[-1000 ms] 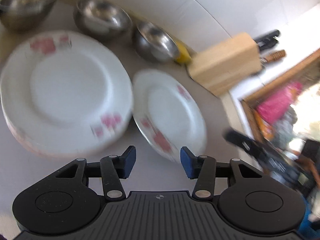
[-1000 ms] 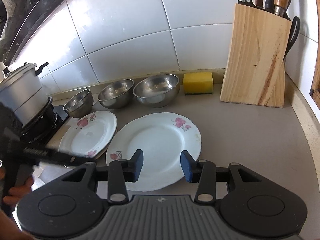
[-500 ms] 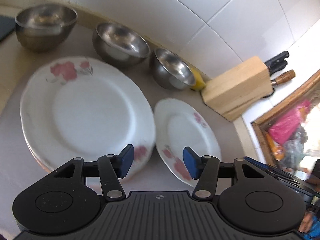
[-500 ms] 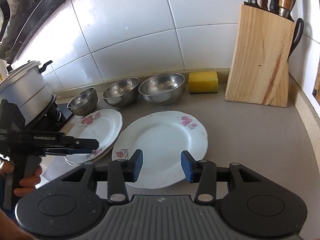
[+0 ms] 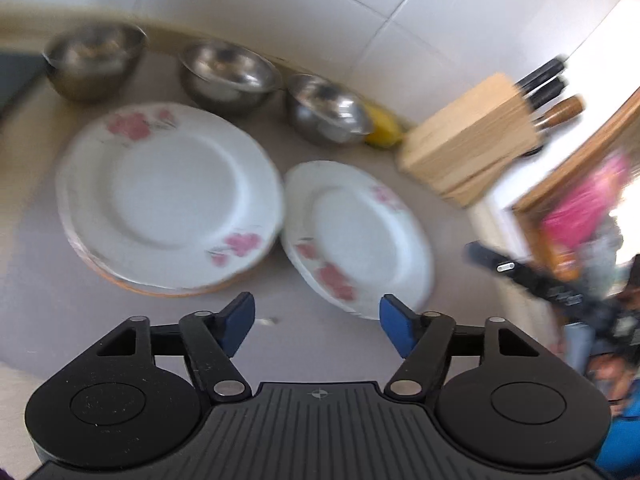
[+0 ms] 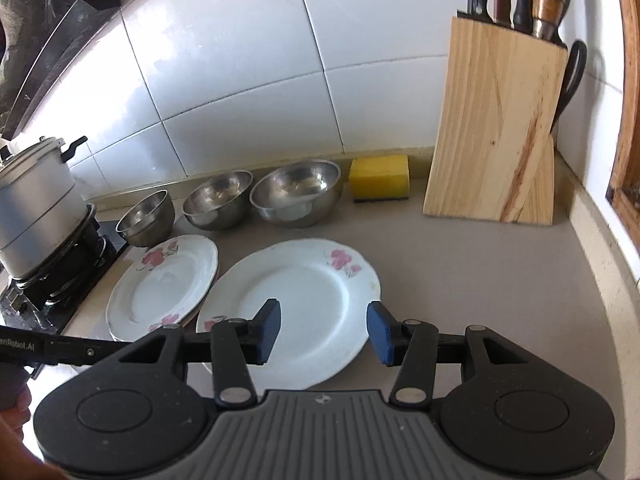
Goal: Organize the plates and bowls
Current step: 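Open both tools and withdraw them from the plate stack, then close the left tool on the remaining plate's rim while the right tool grips it too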
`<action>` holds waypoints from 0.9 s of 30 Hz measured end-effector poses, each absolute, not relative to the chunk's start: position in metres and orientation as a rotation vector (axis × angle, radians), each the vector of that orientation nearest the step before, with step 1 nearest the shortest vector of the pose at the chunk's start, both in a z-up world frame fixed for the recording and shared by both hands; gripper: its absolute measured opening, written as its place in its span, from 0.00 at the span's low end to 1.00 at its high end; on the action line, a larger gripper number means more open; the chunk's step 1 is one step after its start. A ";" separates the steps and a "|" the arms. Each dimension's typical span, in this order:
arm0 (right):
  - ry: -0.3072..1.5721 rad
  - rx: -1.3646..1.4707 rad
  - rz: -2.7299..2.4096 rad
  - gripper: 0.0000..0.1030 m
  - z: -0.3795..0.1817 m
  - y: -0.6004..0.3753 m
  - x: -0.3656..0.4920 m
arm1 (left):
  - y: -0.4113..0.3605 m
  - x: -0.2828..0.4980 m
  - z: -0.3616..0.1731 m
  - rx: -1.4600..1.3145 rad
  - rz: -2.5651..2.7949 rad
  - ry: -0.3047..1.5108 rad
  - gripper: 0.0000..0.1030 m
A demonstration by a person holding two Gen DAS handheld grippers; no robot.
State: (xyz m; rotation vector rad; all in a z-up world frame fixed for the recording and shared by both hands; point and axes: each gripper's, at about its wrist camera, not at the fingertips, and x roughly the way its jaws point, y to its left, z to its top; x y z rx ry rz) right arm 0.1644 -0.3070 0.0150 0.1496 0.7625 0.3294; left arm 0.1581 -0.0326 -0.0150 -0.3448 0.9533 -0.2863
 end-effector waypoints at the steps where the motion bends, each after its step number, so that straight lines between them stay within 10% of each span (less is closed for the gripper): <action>1: 0.760 0.139 0.328 0.28 0.016 -0.308 0.165 | -0.036 0.154 -0.010 -0.300 -0.256 0.945 0.69; 27: 0.867 -0.063 0.327 0.56 -0.005 -0.290 0.225 | -0.126 0.192 -0.016 -0.186 0.067 1.010 0.85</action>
